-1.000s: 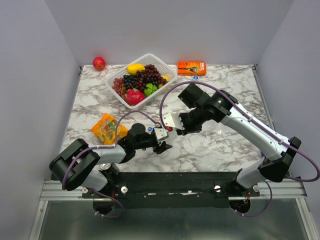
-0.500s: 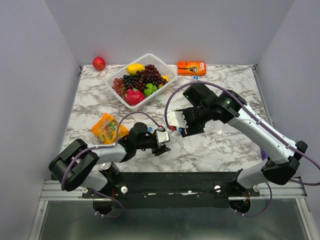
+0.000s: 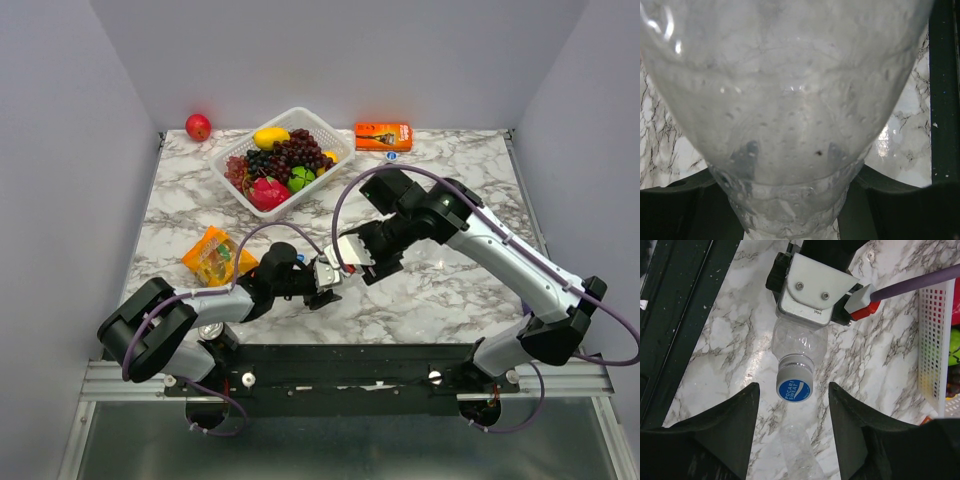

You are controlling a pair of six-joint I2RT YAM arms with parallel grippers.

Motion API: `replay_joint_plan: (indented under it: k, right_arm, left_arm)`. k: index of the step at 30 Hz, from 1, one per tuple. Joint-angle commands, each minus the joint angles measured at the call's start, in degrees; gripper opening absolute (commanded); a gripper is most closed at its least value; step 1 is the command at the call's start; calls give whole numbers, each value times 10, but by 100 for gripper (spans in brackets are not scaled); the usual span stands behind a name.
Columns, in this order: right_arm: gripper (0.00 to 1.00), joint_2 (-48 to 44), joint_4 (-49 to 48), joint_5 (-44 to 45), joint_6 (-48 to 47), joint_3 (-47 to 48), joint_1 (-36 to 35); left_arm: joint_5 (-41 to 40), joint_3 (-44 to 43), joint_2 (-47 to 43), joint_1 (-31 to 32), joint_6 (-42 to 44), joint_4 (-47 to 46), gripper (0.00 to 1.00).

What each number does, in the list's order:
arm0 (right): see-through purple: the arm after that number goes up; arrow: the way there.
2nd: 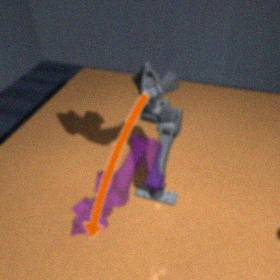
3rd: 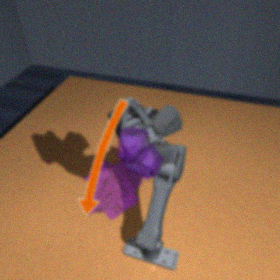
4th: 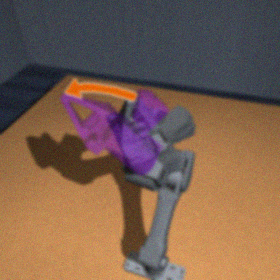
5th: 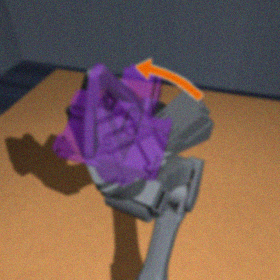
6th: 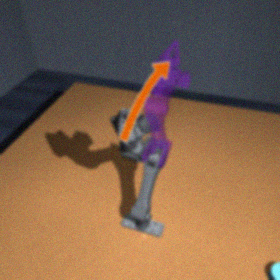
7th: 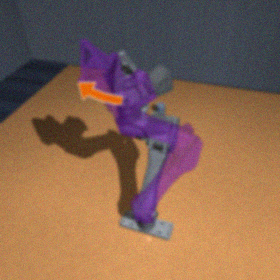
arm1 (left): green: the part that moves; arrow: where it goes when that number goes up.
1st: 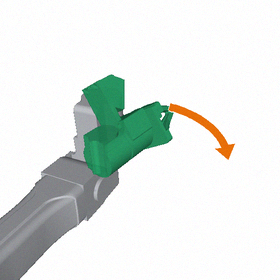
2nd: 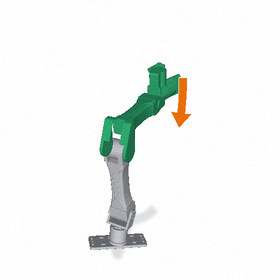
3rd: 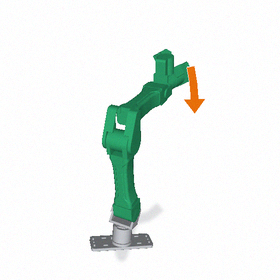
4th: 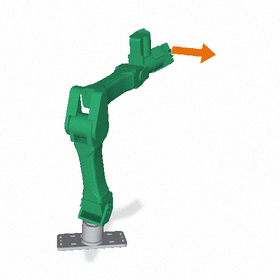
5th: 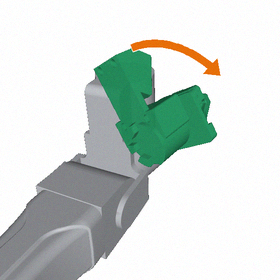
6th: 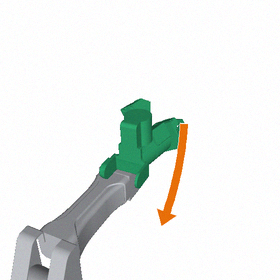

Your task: Screw on the bottle caps

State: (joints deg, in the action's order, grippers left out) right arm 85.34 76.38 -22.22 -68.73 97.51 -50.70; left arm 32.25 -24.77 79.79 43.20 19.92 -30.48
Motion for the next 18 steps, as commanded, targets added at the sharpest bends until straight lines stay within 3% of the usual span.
replay_joint_plan:
  k: [1,11,18]
  right_arm:
    - [64,11,38,-24,-27,1,-5]
    - [46,8,11,12,-4,-22,-5]
    - [42,4,-28,11,61,-53,6]
  left_arm:
    - [17,-18,-9,-4,0,-5,0]
    - [12,-9,-13,-12,-23,-36,0]
    - [-5,0,-18,-27,-68,-74,0]
